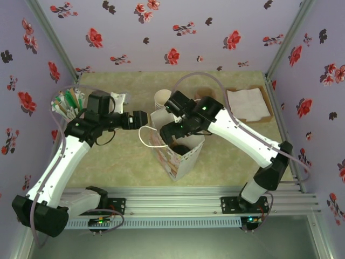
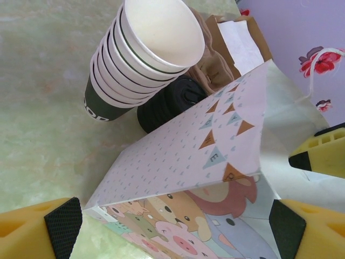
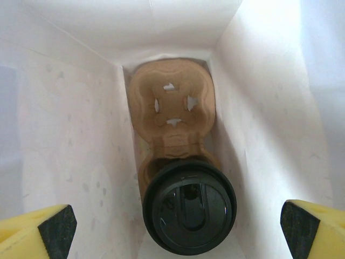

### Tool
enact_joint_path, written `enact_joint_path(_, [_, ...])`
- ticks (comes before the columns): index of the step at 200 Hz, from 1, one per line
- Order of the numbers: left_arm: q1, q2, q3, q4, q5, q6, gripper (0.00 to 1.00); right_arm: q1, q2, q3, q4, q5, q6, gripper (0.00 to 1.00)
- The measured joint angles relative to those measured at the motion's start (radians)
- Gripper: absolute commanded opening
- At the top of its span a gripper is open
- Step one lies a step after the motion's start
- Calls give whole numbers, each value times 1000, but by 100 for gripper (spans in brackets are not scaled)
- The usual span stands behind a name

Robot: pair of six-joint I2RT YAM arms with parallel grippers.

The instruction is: Pack the takeout coffee

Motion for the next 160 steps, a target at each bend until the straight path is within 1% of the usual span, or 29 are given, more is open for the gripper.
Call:
enact_joint_path(60, [0, -64, 0, 0, -29, -13, 93, 4, -99, -1, 63, 0, 4, 99])
enact_joint_path(113, [-2, -152, 1, 0, -70, -30, 93, 4, -218, -39, 136, 3, 7, 95])
enact_joint_path(160, [-2, -226, 1, -10, -97, -49, 87, 4, -317, -69, 166, 41, 15, 91])
